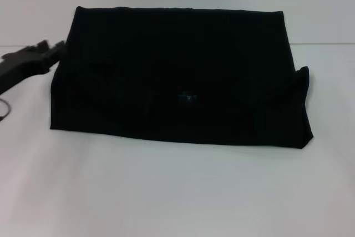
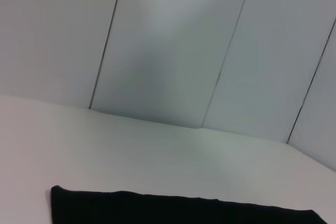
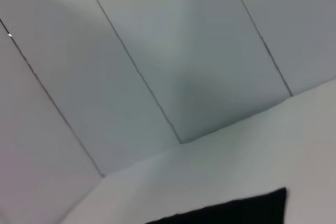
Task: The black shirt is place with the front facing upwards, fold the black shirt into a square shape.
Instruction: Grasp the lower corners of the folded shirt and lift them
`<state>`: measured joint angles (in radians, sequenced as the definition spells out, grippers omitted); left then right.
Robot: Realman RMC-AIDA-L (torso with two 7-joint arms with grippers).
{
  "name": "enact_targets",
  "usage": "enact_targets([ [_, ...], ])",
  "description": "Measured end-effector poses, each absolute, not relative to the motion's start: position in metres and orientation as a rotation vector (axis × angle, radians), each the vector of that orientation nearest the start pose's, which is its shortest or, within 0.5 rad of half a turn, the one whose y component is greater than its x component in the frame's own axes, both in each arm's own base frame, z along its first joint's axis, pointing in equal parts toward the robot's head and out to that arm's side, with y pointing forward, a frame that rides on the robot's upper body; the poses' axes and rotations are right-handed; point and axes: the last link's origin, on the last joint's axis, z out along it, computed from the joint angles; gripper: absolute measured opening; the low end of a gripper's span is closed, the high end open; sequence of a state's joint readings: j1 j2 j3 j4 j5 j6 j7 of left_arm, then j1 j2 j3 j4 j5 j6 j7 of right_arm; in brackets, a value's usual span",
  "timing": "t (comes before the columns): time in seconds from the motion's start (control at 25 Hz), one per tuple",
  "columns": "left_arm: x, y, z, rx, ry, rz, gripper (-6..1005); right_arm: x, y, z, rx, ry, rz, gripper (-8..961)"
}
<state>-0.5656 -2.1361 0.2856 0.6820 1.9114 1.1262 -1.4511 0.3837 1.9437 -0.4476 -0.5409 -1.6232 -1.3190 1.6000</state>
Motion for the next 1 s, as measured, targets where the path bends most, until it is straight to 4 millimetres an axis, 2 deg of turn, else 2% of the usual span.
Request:
enact_targets([
  [0.16, -0.316, 0.370, 0.073, -1.952, -0.953, -0.792, 484, 0.364, 0.313, 0.127, -1.906, 1.245, 1.034, 832],
  [0.28, -0.317, 0.365, 0.076, -1.966, -0.956, -0.792, 484, 0.365, 0.310, 0.117, -1.977, 1.392, 0.957, 832],
  [0.56, -0.321, 0.363, 0.068, -1.991, -0.957, -0.742, 484, 0.355, 0.332, 0.077, -2.075, 1.563, 0.741, 831],
  [0.84, -0.325, 0.360, 0.064, -1.987, -0.959, -0.727, 485, 0.339, 0.355, 0.046, -2.139, 1.537, 0.598, 831],
  [1.0, -0.327, 0.357, 0.062, -1.986, -0.968, -0.729, 485, 0.335, 0.361, 0.040, -2.148, 1.528, 0.549, 825],
])
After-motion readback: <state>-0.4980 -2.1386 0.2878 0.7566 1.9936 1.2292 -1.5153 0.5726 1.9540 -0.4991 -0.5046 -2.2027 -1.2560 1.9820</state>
